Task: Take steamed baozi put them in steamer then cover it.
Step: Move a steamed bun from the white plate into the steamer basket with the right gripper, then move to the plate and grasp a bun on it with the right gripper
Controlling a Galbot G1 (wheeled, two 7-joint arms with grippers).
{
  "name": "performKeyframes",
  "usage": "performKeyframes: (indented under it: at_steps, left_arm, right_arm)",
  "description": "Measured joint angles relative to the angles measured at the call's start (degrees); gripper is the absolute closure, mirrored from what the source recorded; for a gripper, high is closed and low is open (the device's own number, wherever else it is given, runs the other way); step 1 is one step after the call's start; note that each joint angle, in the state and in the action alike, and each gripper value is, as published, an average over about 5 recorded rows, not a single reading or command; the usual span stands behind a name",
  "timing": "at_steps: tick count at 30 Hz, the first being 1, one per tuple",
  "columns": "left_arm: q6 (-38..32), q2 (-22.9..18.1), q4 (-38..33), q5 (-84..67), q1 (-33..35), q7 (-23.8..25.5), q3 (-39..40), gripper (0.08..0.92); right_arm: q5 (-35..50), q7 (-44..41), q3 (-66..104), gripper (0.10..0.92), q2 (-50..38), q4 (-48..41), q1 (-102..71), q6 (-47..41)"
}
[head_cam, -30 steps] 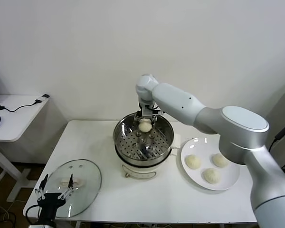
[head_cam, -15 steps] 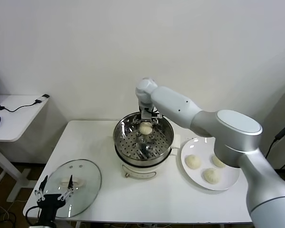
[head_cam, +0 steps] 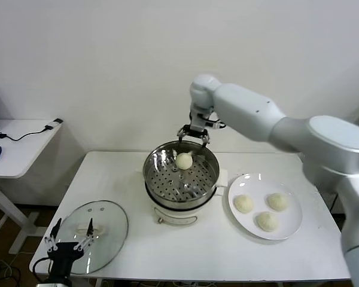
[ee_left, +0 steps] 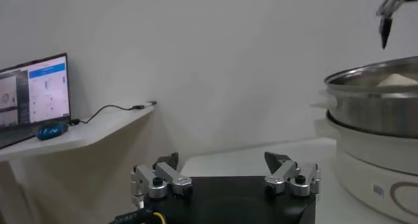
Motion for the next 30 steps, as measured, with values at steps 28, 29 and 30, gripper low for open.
performKeyframes:
  at_steps: [28,29,30]
  left_arm:
    - [-0.12,0.23,-0.50,-0.18,1.15,0.01,0.49,0.177]
    - [-0.15,0.21,-0.39,-0.16,1.17,0.01,0.49,0.177]
    - [-0.18,0.21,-0.30,-0.13,1.19,0.01,0.49,0.177]
  right_arm:
    - [20.30,5.71,-3.26,0.203,-27.87,16.58,-13.46,-42.27]
    - [19.92,5.90,-2.62,0.203,-27.71,16.33,-14.58,-42.48]
    - [19.54,6.10,-1.96,0.203,-27.48,16.04,-15.68,-42.65]
